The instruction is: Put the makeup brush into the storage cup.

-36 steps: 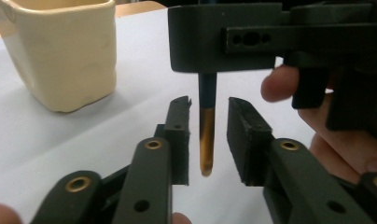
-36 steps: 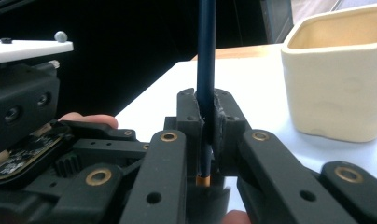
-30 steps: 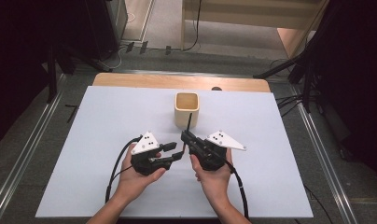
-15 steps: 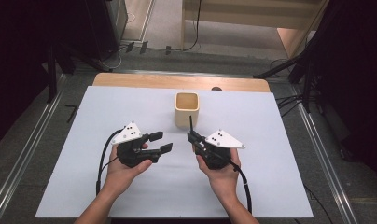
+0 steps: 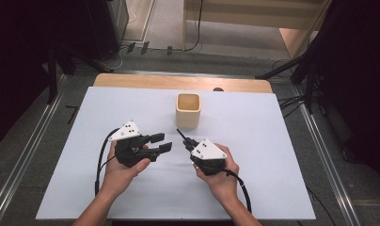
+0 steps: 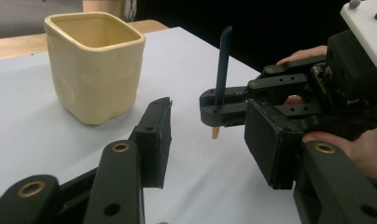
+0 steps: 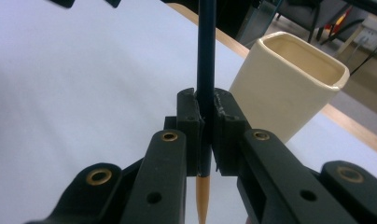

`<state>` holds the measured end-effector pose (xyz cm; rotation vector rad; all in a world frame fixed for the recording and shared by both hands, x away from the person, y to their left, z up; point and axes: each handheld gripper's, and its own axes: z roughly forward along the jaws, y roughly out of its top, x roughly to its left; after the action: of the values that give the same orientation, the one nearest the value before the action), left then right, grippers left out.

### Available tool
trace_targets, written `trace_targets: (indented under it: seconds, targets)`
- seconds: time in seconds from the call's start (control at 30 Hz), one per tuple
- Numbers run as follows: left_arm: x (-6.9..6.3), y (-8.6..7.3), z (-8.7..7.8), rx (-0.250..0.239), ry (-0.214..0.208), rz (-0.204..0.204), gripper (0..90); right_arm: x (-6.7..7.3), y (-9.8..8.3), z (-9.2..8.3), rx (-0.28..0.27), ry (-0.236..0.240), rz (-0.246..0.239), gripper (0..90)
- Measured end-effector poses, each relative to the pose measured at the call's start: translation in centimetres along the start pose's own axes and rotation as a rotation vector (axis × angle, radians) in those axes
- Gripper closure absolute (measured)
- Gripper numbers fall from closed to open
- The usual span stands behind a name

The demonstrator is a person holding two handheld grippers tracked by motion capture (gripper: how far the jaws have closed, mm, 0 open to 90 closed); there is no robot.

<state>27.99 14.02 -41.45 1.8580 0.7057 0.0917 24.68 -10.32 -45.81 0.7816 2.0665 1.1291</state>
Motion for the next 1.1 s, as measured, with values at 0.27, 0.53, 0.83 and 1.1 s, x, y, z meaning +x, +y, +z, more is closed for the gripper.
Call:
trace_targets:
  seconds: [0.27, 0.53, 0.83, 1.1]
  targets:
    - [-0.2, 0.1, 0.4, 0.03, 0.01, -0.002, 56.1, 1.0, -0.3, 0.6, -0.004, -0.035, -0.208, 84.1]
    - [-0.2, 0.1, 0.6, 0.057, 0.01, -0.023, 62.3, 2.1, -0.7, 1.3, -0.009, -0.051, -0.379, 84.1]
    - [-0.6, 0.0, 1.6, 0.128, 0.018, -0.04, 77.3, 2.3, -0.8, 1.5, -0.005, -0.068, -0.422, 84.0]
    - [-0.6, -0.1, 1.5, 0.109, 0.072, -0.024, 86.3, 1.8, -0.7, 1.5, -0.023, -0.04, -0.181, 41.8]
